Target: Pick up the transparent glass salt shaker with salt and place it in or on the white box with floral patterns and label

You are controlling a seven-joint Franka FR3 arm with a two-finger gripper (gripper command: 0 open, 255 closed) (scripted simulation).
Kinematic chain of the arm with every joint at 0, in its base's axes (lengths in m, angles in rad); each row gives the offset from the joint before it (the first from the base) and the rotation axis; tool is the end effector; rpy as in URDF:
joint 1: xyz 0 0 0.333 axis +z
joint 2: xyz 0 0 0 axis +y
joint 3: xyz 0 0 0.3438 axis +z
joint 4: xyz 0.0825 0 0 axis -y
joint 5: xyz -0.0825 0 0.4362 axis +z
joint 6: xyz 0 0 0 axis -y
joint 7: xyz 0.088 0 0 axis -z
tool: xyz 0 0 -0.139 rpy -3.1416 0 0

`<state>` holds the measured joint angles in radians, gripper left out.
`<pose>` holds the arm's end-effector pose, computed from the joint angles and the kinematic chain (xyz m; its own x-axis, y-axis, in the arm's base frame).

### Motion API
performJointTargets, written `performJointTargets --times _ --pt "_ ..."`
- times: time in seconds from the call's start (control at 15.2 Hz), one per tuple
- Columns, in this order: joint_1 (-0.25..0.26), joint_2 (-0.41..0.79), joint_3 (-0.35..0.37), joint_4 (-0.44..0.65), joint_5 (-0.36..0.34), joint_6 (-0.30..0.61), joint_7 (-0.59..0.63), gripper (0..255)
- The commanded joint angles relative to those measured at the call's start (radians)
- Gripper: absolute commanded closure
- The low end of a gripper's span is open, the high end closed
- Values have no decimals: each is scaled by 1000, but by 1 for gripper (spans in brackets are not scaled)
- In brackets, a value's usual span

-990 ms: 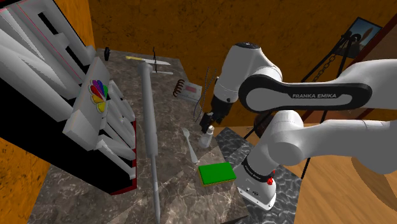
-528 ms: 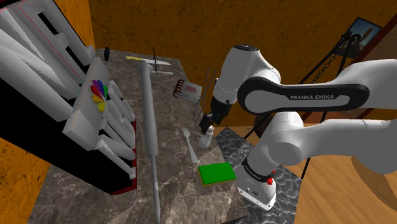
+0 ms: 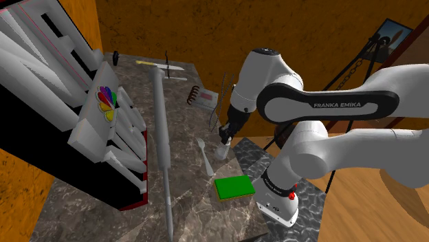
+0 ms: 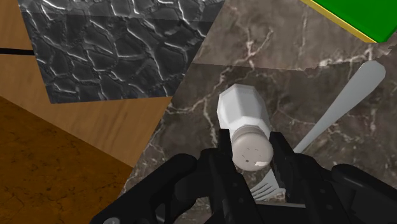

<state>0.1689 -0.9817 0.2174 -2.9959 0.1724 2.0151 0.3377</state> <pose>0.2619 0.0951 0.3364 0.9925 -0.1217 0.0060 -0.1218 -0.9922 0.0244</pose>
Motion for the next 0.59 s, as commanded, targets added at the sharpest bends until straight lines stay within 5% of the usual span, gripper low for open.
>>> performJointTargets --times 0.0,0.53 --pt "0 0 0 0 0 0 0 255" --pt "-9 -32 -16 68 -17 -99 -1 255"
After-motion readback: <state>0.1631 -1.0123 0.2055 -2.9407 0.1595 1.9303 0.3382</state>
